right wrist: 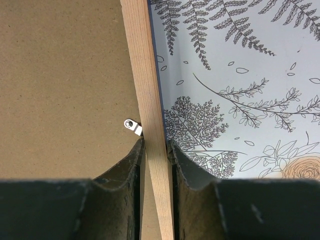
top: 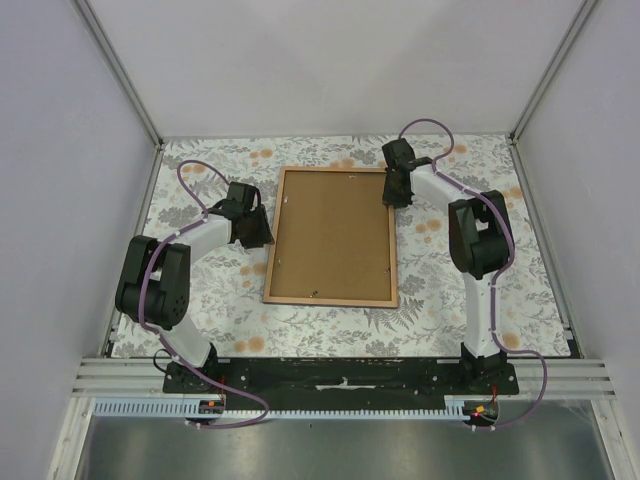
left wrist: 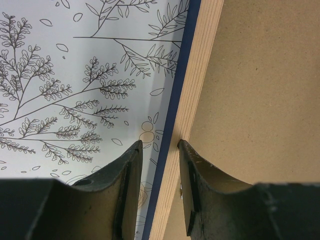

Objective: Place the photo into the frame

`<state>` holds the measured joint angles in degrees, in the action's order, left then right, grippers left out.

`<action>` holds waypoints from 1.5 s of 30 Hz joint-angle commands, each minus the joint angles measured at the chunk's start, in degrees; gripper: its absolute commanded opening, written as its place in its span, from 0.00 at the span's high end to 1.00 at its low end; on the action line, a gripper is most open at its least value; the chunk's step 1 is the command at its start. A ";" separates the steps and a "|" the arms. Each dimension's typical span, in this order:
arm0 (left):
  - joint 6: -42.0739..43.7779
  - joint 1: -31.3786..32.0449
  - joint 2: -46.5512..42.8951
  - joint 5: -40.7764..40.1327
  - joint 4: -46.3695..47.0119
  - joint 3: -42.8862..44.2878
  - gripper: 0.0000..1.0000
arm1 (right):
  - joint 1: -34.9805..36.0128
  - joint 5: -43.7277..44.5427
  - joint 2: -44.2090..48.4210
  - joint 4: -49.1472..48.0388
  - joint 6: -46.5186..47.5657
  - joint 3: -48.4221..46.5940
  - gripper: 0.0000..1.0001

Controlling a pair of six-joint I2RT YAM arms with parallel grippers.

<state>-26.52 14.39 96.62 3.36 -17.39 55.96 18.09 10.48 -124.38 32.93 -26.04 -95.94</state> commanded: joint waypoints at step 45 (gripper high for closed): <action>0.77 1.95 -0.64 1.65 -0.63 -2.00 0.59 | 0.37 2.53 -8.78 8.64 -18.17 -10.76 0.57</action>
<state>-26.52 15.51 96.57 3.55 -16.56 55.27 18.15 13.65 -130.47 43.11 -42.09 -106.87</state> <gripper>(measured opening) 0.416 0.448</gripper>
